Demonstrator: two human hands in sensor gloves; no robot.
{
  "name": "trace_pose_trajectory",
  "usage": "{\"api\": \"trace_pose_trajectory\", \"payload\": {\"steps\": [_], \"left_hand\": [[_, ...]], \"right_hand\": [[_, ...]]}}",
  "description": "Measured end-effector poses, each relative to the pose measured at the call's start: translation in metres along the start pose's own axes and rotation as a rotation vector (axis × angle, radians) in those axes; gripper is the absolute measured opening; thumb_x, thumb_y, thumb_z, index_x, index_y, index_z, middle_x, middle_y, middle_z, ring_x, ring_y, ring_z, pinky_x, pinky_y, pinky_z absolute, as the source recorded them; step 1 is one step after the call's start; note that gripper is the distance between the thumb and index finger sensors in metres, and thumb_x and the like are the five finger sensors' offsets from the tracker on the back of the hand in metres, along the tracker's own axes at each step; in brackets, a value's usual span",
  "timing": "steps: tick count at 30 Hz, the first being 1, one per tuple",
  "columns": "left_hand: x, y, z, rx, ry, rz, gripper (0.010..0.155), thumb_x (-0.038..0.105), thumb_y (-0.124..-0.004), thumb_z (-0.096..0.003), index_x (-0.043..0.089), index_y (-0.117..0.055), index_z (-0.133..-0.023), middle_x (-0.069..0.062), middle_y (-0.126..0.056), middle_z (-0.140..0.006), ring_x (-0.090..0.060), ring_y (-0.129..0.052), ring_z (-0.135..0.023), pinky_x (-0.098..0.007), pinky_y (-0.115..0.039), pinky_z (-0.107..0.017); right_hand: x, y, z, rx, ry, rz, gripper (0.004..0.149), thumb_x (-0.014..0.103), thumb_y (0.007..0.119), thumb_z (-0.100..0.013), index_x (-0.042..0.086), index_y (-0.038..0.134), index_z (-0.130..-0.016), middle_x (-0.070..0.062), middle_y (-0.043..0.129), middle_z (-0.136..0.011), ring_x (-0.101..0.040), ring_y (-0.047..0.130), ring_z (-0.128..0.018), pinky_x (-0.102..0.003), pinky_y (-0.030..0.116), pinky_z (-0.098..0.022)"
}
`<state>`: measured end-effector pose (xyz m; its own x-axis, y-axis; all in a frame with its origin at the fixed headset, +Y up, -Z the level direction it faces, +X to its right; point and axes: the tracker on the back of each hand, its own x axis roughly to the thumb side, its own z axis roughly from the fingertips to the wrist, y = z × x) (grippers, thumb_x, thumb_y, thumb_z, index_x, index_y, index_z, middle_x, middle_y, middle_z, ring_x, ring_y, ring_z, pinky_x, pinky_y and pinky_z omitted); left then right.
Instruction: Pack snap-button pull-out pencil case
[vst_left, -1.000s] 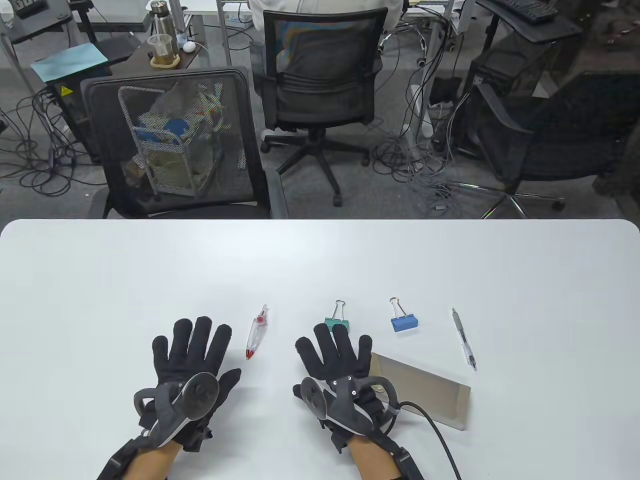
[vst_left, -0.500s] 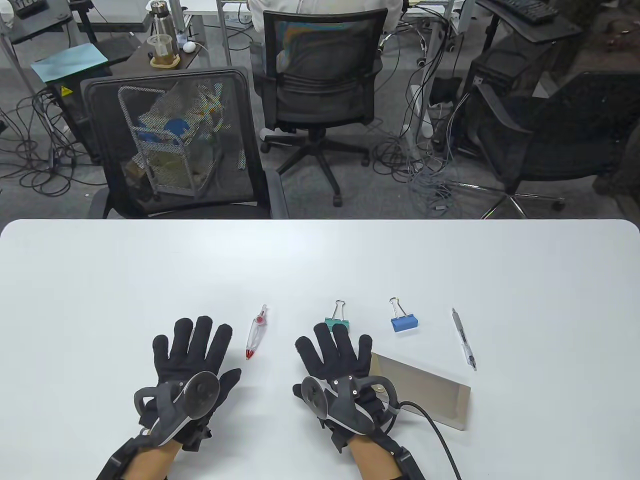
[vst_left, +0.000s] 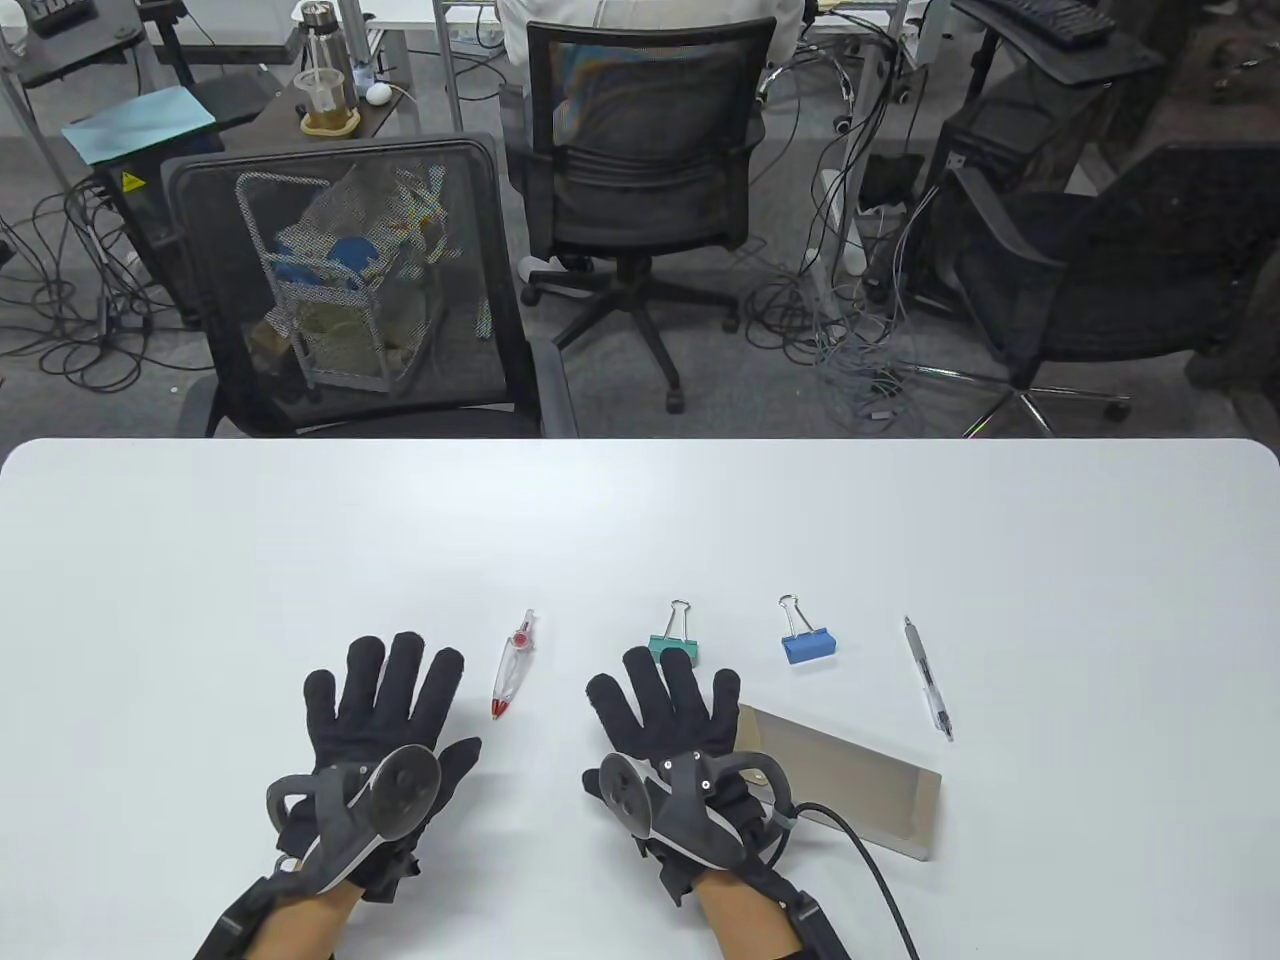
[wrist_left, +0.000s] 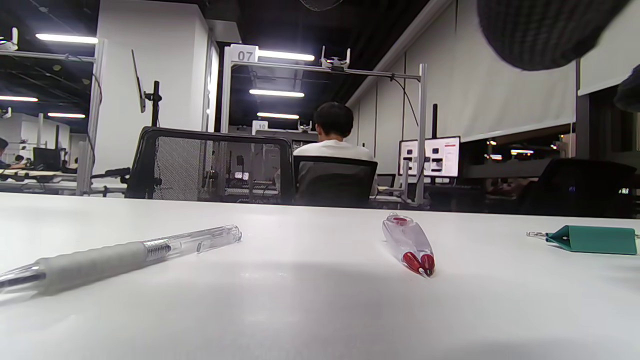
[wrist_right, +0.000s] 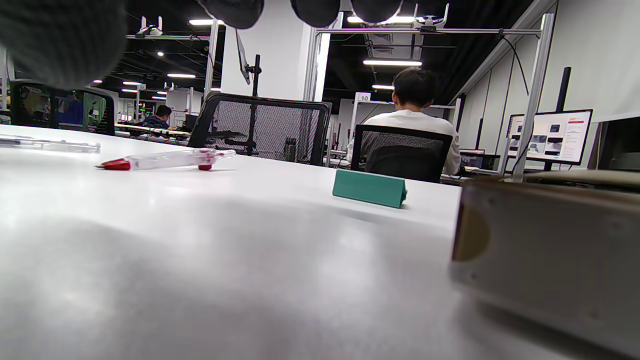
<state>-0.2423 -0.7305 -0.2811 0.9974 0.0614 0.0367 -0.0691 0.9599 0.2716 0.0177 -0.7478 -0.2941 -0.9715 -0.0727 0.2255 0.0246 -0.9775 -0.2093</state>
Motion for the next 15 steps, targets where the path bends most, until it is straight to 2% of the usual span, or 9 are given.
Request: {"api": "trace_pose_trajectory", "payload": {"steps": [4, 7, 10, 15], "left_hand": [[0.0, 0.0, 0.0, -0.007, -0.001, 0.002, 0.089, 0.07, -0.073, -0.0339, 0.056, -0.028, -0.109, 0.016, -0.025, -0.125, -0.025, -0.018, -0.123, -0.064, -0.018, -0.085], [0.0, 0.0, 0.0, -0.011, -0.003, 0.001, 0.089, 0.07, -0.073, -0.0338, 0.056, -0.027, -0.109, 0.016, -0.025, -0.125, -0.024, -0.018, -0.123, -0.064, -0.018, -0.085], [-0.001, 0.0, 0.0, -0.015, -0.002, 0.006, 0.089, 0.07, -0.073, -0.0339, 0.056, -0.027, -0.109, 0.016, -0.025, -0.125, -0.024, -0.018, -0.123, -0.064, -0.018, -0.085], [-0.003, -0.001, -0.001, -0.034, 0.004, 0.013, 0.09, 0.07, -0.073, -0.0338, 0.056, -0.026, -0.109, 0.016, -0.024, -0.125, -0.024, -0.017, -0.123, -0.064, -0.018, -0.085]], "right_hand": [[-0.003, -0.005, 0.0, -0.002, 0.003, -0.02, 0.085, 0.075, 0.068, -0.035, 0.049, 0.033, -0.107, 0.006, 0.026, -0.124, -0.031, 0.031, -0.113, -0.068, 0.027, -0.075], [-0.012, -0.018, -0.001, 0.0, 0.013, -0.066, 0.085, 0.075, 0.069, -0.035, 0.048, 0.033, -0.108, 0.005, 0.027, -0.124, -0.031, 0.032, -0.113, -0.068, 0.028, -0.075], [-0.031, -0.03, 0.0, 0.047, 0.036, -0.11, 0.087, 0.075, 0.069, -0.036, 0.047, 0.03, -0.108, 0.004, 0.026, -0.124, -0.032, 0.031, -0.113, -0.068, 0.028, -0.075], [-0.078, -0.041, 0.004, 0.097, 0.119, -0.068, 0.09, 0.075, 0.072, -0.034, 0.045, 0.031, -0.109, 0.003, 0.027, -0.124, -0.033, 0.034, -0.113, -0.067, 0.032, -0.076]]}}
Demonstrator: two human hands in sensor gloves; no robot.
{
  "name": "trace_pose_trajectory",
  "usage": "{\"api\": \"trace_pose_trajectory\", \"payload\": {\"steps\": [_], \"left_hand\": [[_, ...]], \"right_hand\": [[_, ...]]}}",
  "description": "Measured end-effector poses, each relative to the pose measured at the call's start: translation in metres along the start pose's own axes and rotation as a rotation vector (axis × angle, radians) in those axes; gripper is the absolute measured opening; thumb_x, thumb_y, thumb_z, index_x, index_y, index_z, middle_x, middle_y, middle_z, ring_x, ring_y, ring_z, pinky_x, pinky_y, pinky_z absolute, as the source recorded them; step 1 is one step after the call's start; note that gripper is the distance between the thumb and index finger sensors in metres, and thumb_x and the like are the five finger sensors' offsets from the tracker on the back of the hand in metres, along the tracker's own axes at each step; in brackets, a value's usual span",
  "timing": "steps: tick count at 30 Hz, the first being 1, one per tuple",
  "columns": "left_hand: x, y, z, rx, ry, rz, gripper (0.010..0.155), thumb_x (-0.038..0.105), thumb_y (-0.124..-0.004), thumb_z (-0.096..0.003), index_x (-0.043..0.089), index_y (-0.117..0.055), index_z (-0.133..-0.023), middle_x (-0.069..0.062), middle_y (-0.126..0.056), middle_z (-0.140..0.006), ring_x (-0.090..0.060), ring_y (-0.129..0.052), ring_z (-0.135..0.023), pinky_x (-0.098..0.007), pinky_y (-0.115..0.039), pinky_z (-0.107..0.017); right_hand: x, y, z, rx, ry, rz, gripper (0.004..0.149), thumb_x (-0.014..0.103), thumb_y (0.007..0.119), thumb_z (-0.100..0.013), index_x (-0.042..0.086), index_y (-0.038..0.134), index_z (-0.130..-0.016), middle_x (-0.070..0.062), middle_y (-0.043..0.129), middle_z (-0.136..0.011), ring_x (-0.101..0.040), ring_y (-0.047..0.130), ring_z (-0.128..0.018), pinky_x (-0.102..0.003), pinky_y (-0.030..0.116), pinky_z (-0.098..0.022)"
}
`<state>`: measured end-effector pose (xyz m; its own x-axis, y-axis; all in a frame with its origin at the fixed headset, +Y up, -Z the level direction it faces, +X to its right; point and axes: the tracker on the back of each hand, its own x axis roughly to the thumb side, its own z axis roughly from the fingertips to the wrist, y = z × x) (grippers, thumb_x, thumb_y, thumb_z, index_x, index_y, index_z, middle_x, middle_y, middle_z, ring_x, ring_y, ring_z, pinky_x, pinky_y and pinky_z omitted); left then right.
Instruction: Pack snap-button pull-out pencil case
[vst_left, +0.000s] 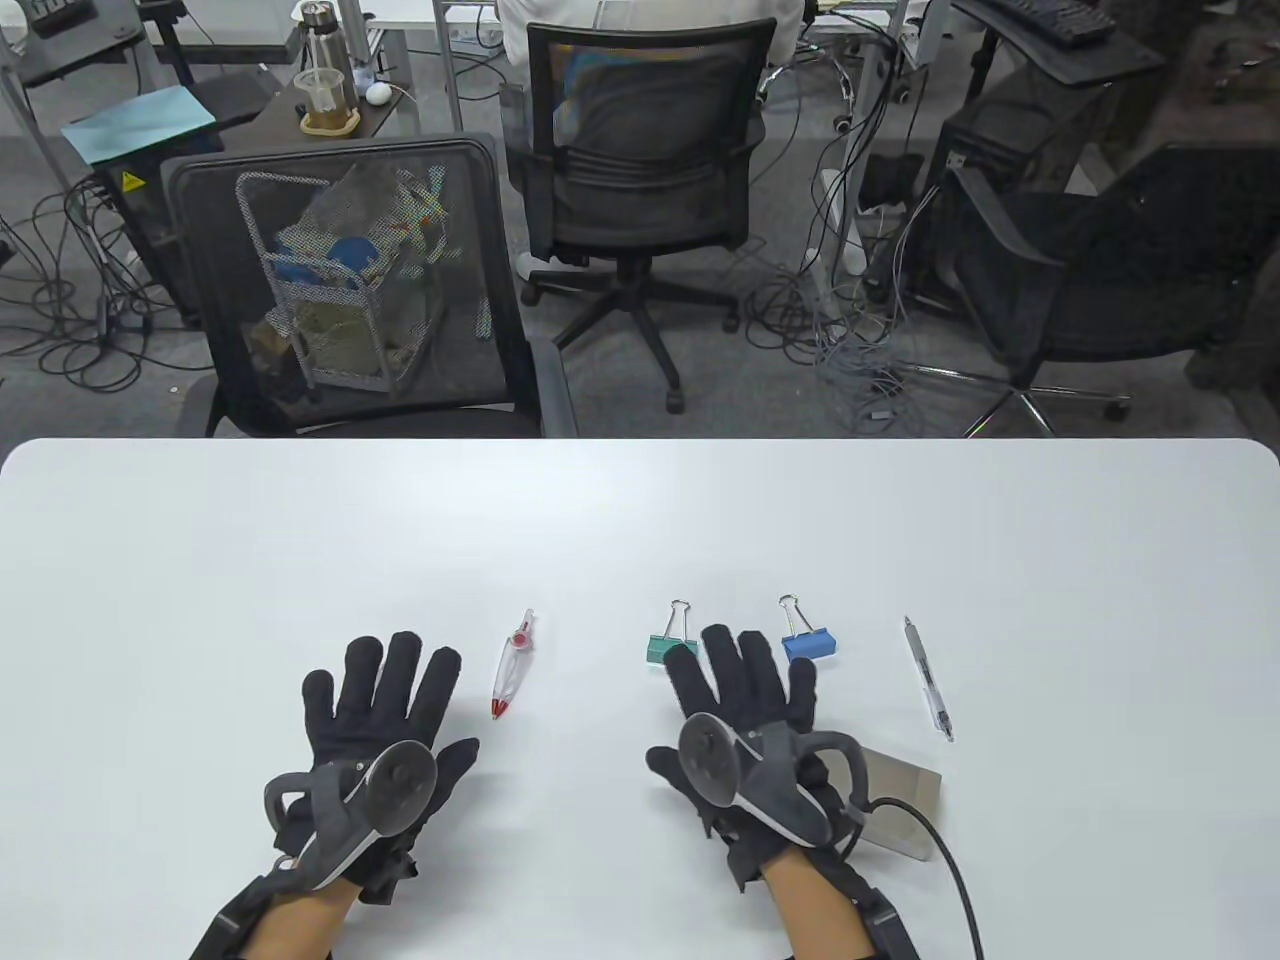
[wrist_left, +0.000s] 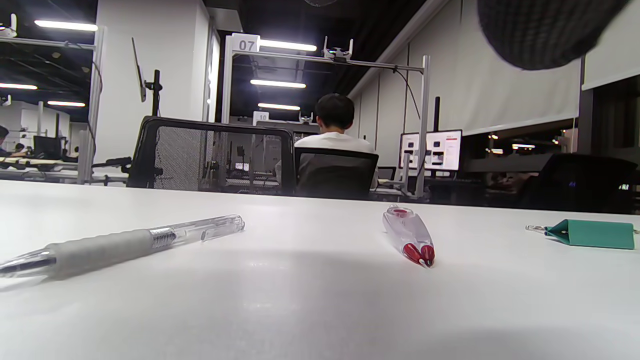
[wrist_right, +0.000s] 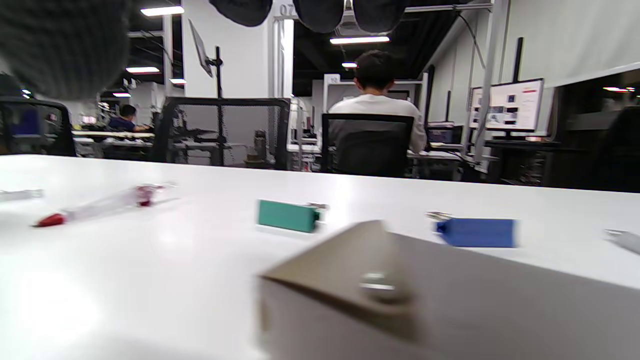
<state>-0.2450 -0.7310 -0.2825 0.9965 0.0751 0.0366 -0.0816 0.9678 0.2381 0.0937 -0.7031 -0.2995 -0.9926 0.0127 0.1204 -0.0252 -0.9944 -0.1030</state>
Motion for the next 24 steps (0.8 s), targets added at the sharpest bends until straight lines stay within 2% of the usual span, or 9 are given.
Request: {"api": "trace_pose_trajectory", "payload": {"steps": [6, 11, 18, 24], "left_hand": [[0.0, -0.001, -0.001, -0.018, -0.001, 0.0, 0.09, 0.07, -0.073, -0.0338, 0.056, -0.026, -0.109, 0.016, -0.024, -0.125, -0.024, -0.017, -0.122, -0.064, -0.017, -0.085], [-0.001, -0.001, -0.001, -0.025, -0.001, 0.005, 0.09, 0.07, -0.073, -0.0338, 0.057, -0.026, -0.109, 0.016, -0.023, -0.125, -0.024, -0.017, -0.123, -0.064, -0.017, -0.085], [-0.002, -0.002, -0.002, -0.034, 0.002, 0.004, 0.09, 0.07, -0.073, -0.0337, 0.057, -0.026, -0.109, 0.016, -0.023, -0.125, -0.024, -0.017, -0.123, -0.064, -0.017, -0.085], [-0.003, -0.002, -0.002, -0.04, 0.002, 0.011, 0.09, 0.071, -0.073, -0.0336, 0.057, -0.026, -0.109, 0.016, -0.023, -0.125, -0.025, -0.016, -0.122, -0.064, -0.017, -0.085]], "right_hand": [[-0.064, 0.01, 0.004, 0.195, 0.104, -0.002, 0.097, 0.078, 0.075, -0.029, 0.043, 0.032, -0.109, 0.003, 0.03, -0.124, -0.033, 0.038, -0.113, -0.066, 0.036, -0.077], [-0.091, 0.032, 0.011, 0.323, 0.135, 0.012, 0.099, 0.077, 0.077, -0.028, 0.041, 0.034, -0.109, 0.003, 0.033, -0.124, -0.034, 0.042, -0.112, -0.065, 0.039, -0.077], [-0.097, 0.048, 0.016, 0.366, 0.129, 0.048, 0.096, 0.072, 0.081, -0.029, 0.039, 0.037, -0.108, 0.005, 0.044, -0.122, -0.033, 0.051, -0.11, -0.063, 0.043, -0.077], [-0.098, 0.054, 0.016, 0.337, 0.116, 0.049, 0.093, 0.069, 0.083, -0.03, 0.036, 0.043, -0.107, 0.006, 0.055, -0.118, -0.028, 0.063, -0.106, -0.06, 0.049, -0.077]]}}
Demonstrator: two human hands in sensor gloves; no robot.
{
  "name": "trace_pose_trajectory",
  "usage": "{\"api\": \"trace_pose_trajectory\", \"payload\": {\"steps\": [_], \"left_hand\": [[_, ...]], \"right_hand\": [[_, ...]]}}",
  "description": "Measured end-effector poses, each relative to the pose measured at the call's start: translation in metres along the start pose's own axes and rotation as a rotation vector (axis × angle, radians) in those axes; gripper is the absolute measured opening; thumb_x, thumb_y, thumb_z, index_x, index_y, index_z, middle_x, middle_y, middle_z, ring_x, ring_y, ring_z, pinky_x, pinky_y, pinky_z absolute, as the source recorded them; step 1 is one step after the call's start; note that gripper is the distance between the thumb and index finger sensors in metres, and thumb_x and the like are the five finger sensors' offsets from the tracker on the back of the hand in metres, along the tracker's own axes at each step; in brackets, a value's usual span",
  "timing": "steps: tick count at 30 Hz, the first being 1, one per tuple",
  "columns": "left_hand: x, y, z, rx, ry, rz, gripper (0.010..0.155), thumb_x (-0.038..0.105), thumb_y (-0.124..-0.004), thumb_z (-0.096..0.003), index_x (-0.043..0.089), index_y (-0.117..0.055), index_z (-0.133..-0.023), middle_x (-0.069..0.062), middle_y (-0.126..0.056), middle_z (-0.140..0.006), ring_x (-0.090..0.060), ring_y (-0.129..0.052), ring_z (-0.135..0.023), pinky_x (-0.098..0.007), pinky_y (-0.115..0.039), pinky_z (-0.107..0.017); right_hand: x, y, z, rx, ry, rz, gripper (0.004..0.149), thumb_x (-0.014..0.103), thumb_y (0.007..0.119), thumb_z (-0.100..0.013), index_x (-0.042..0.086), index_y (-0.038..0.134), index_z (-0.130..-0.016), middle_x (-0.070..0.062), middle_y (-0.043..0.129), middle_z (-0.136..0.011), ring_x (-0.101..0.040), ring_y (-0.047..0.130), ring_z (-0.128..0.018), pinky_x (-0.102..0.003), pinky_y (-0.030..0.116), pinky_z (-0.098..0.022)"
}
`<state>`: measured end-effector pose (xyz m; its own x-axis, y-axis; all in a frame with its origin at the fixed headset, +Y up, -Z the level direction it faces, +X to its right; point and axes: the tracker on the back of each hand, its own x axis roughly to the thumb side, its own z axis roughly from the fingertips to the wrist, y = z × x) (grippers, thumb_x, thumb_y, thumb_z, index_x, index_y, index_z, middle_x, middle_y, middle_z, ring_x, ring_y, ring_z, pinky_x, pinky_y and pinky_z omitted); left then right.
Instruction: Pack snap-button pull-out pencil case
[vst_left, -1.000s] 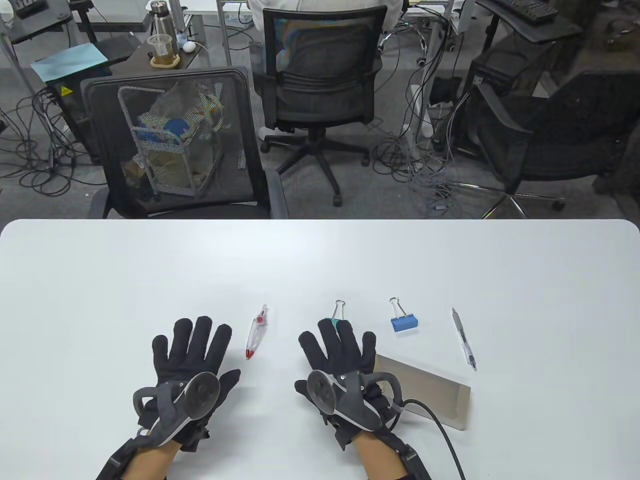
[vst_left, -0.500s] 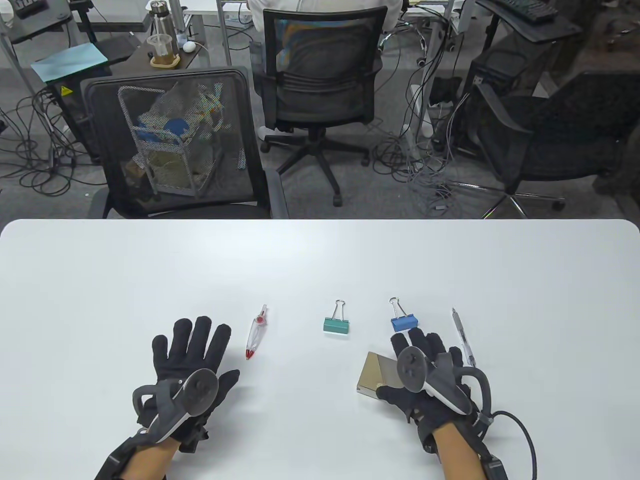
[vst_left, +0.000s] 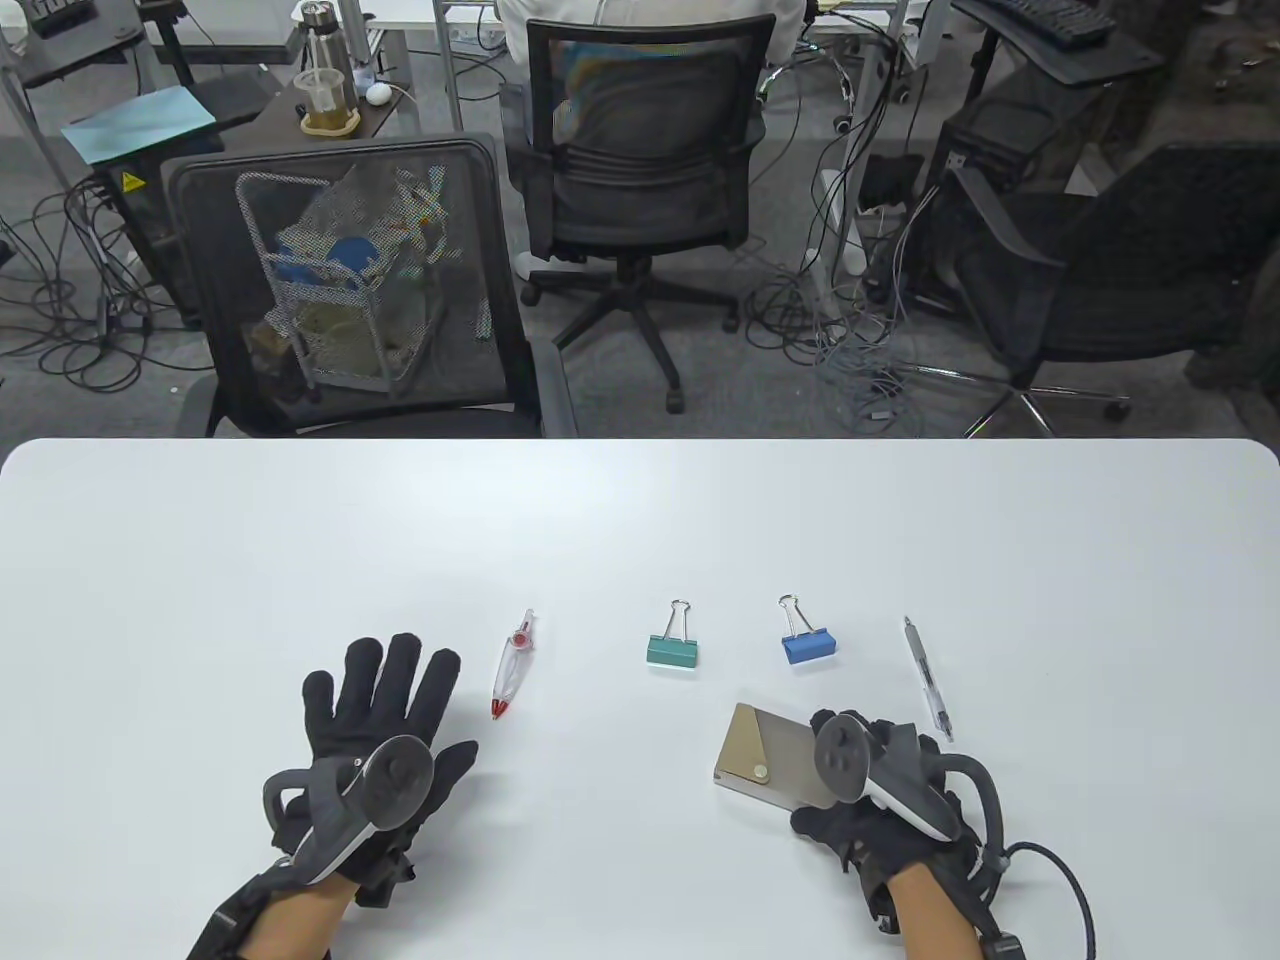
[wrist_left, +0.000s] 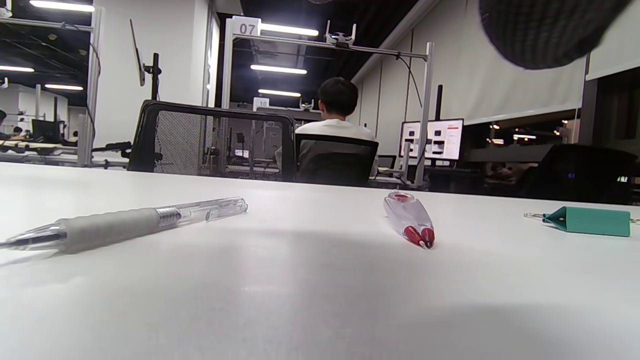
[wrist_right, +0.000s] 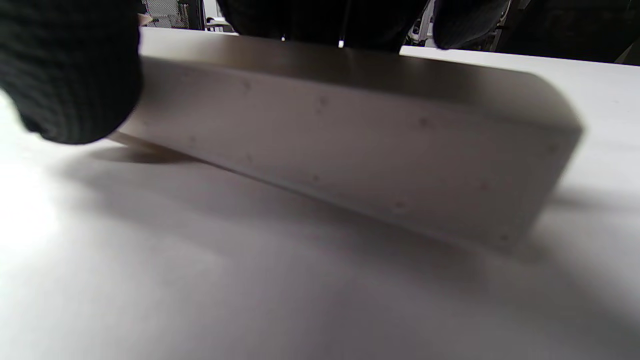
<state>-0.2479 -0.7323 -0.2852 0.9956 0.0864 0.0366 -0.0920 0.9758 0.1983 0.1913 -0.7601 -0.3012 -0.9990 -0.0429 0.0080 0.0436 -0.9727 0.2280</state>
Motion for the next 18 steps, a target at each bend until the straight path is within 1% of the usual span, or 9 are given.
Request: {"api": "trace_pose_trajectory", "payload": {"steps": [7, 10, 13, 18], "left_hand": [[0.0, 0.0, 0.0, -0.001, 0.001, -0.003, 0.09, 0.071, -0.073, -0.0336, 0.057, -0.025, -0.109, 0.016, -0.023, -0.125, -0.025, -0.016, -0.122, -0.064, -0.017, -0.085], [0.0, 0.0, 0.0, -0.001, -0.001, -0.005, 0.09, 0.071, -0.073, -0.0335, 0.057, -0.025, -0.109, 0.016, -0.023, -0.125, -0.024, -0.016, -0.122, -0.064, -0.017, -0.085], [0.0, -0.001, -0.001, -0.002, -0.001, -0.006, 0.09, 0.071, -0.073, -0.0335, 0.057, -0.026, -0.109, 0.016, -0.023, -0.125, -0.024, -0.016, -0.122, -0.064, -0.017, -0.085], [0.0, -0.001, 0.0, -0.001, -0.002, -0.005, 0.09, 0.071, -0.073, -0.0336, 0.057, -0.025, -0.109, 0.016, -0.023, -0.125, -0.025, -0.016, -0.122, -0.064, -0.017, -0.085]], "right_hand": [[0.002, -0.001, 0.0, -0.029, -0.021, -0.022, 0.091, 0.067, 0.084, -0.031, 0.035, 0.046, -0.107, 0.004, 0.06, -0.116, -0.03, 0.067, -0.103, -0.058, 0.052, -0.077], [0.014, -0.006, 0.001, -0.063, -0.051, -0.03, 0.091, 0.067, 0.085, -0.031, 0.035, 0.046, -0.107, 0.004, 0.06, -0.115, -0.03, 0.066, -0.103, -0.058, 0.052, -0.077], [0.035, -0.013, 0.0, -0.097, -0.096, -0.037, 0.091, 0.066, 0.085, -0.031, 0.035, 0.046, -0.107, 0.005, 0.059, -0.116, -0.03, 0.066, -0.103, -0.057, 0.053, -0.077], [0.088, -0.029, -0.002, -0.154, -0.194, -0.063, 0.091, 0.066, 0.086, -0.03, 0.038, 0.046, -0.106, 0.008, 0.058, -0.116, -0.028, 0.065, -0.105, -0.056, 0.053, -0.079]]}}
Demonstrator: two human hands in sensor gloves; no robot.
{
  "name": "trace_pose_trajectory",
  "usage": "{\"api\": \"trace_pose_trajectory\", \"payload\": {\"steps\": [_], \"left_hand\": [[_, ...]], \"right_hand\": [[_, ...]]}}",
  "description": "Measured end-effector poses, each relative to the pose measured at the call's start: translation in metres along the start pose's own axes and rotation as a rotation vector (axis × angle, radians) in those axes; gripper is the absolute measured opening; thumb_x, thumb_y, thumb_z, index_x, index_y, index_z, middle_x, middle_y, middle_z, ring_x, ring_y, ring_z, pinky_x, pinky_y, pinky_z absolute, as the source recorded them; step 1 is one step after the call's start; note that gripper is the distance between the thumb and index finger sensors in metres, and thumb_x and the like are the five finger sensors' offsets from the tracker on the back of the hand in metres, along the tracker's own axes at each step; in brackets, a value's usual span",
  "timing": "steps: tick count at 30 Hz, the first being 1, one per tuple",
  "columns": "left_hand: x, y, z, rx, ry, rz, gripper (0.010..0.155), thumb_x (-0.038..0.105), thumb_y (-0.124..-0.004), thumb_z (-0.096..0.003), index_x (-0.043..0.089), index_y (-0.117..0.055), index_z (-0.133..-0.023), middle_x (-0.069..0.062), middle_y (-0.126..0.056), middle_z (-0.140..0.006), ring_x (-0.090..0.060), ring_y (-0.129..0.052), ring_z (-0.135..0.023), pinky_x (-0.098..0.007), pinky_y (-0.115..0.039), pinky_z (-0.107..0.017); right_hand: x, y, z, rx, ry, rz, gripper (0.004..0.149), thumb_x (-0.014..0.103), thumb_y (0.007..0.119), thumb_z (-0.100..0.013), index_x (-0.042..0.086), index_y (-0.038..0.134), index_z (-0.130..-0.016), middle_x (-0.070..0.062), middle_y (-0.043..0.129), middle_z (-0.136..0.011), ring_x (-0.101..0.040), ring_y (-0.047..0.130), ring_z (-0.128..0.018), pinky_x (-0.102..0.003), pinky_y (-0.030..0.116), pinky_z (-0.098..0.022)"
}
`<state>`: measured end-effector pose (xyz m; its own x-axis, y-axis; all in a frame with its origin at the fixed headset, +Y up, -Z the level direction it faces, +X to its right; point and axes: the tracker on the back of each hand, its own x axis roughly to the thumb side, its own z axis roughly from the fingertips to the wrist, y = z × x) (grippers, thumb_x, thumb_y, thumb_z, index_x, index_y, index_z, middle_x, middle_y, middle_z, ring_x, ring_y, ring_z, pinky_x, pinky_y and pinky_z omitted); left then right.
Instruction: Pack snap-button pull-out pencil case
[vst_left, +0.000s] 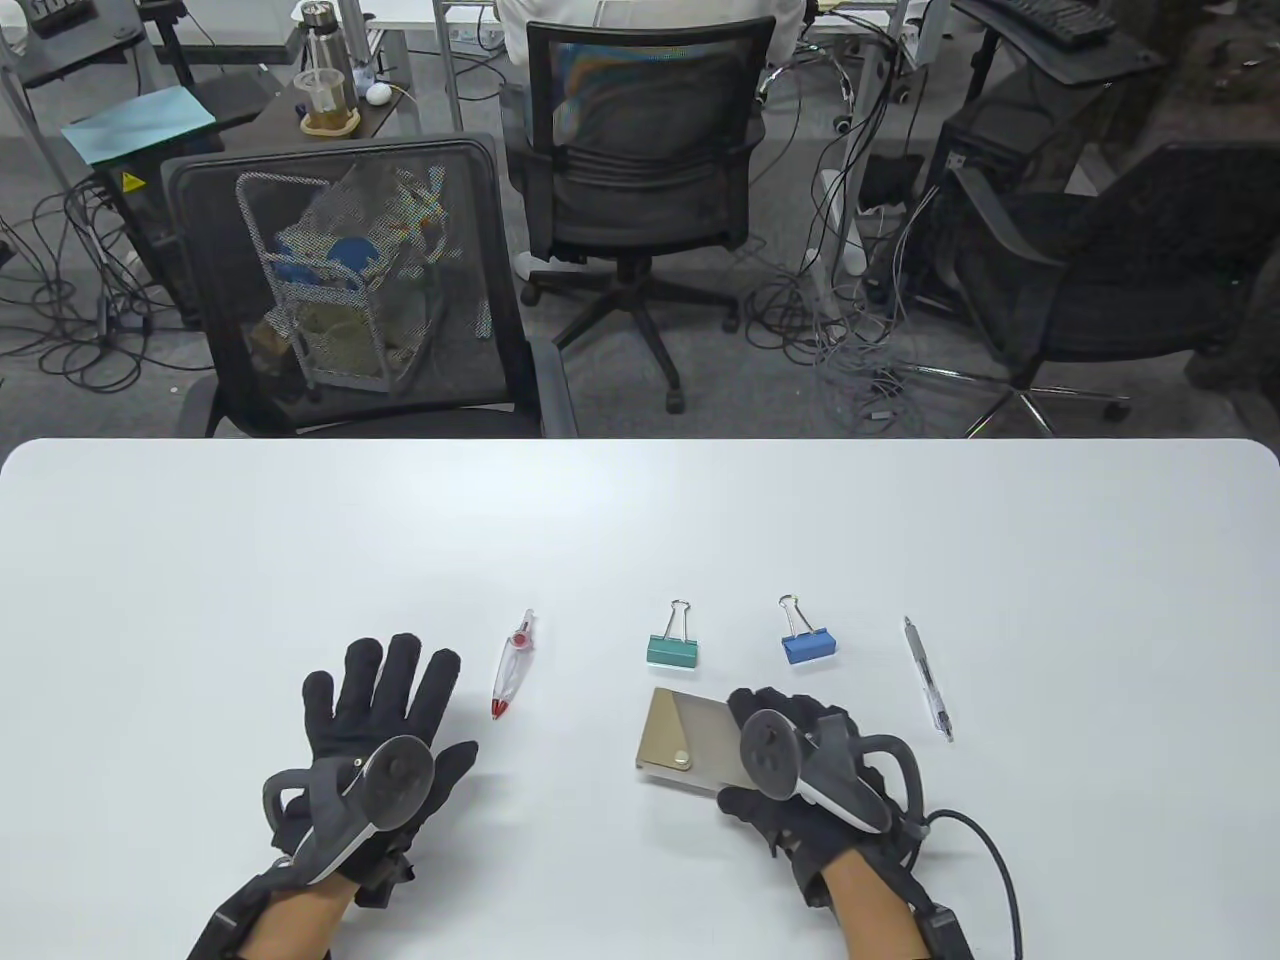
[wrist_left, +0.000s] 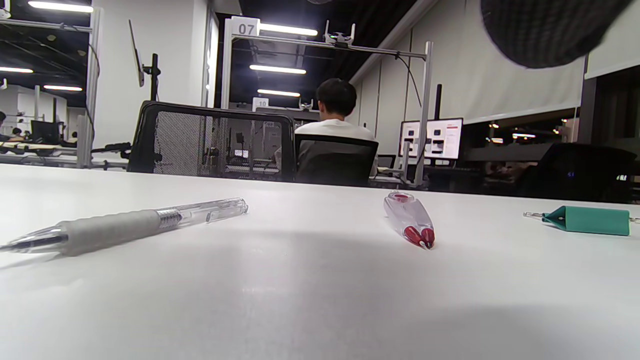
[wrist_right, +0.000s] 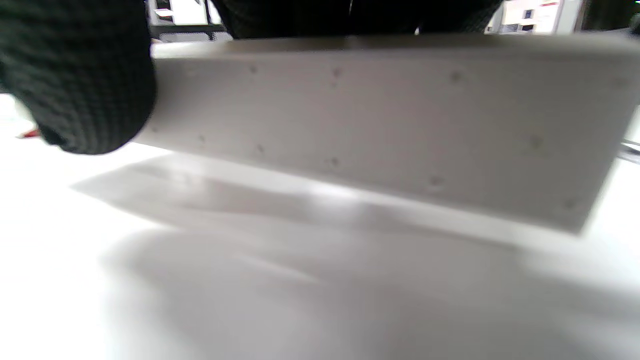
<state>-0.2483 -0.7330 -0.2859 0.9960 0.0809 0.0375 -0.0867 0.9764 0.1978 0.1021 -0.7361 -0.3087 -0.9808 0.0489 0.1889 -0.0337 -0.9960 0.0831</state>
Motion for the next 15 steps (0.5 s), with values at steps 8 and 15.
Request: {"api": "trace_pose_trajectory", "payload": {"steps": [8, 15], "left_hand": [[0.001, -0.001, 0.0, -0.008, -0.006, -0.004, 0.09, 0.071, -0.073, -0.0336, 0.057, -0.025, -0.109, 0.016, -0.023, -0.125, -0.025, -0.017, -0.122, -0.064, -0.018, -0.085], [0.003, -0.003, 0.001, -0.025, -0.015, -0.01, 0.09, 0.071, -0.072, -0.0337, 0.056, -0.027, -0.109, 0.015, -0.024, -0.125, -0.025, -0.019, -0.122, -0.064, -0.018, -0.085]], "right_hand": [[0.081, 0.009, -0.017, 0.047, -0.092, -0.05, 0.09, 0.066, 0.087, -0.028, 0.048, 0.045, -0.105, 0.019, 0.055, -0.119, -0.019, 0.06, -0.111, -0.05, 0.048, -0.087], [0.1, 0.035, -0.024, 0.113, -0.117, -0.033, 0.088, 0.065, 0.088, -0.028, 0.05, 0.047, -0.104, 0.021, 0.056, -0.118, -0.018, 0.062, -0.11, -0.05, 0.049, -0.087]]}}
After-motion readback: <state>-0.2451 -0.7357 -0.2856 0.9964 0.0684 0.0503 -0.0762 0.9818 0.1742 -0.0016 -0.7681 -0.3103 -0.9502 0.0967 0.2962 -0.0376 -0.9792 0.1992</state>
